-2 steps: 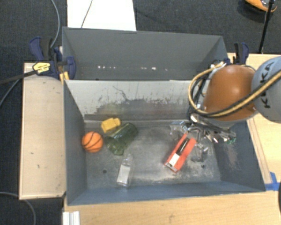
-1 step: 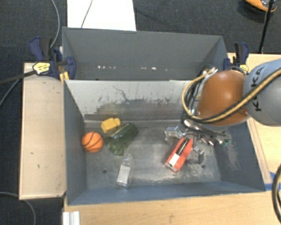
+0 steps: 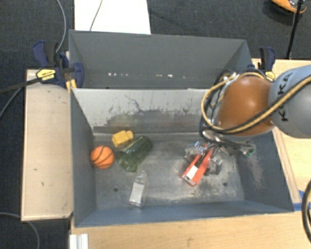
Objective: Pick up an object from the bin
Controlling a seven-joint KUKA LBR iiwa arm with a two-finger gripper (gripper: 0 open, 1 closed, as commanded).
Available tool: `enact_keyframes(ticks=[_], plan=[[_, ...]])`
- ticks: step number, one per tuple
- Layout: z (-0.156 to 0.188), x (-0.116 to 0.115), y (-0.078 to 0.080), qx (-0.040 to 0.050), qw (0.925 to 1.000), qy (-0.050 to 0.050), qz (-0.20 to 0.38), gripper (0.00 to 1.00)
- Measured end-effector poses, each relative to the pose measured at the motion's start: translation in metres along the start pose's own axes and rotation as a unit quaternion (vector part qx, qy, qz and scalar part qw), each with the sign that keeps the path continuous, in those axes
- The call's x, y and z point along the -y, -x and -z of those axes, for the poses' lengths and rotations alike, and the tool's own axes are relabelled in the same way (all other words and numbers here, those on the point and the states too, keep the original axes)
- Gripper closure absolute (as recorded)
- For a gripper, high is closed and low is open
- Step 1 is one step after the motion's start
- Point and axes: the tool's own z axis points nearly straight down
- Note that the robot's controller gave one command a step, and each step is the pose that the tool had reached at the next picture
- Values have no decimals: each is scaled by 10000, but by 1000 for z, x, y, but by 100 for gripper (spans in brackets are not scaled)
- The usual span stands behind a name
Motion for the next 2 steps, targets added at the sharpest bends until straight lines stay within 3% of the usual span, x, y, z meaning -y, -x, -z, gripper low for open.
enact_keyframes(ticks=[2], plan=[[3, -1, -1, -7, 10000, 12, -6, 100]])
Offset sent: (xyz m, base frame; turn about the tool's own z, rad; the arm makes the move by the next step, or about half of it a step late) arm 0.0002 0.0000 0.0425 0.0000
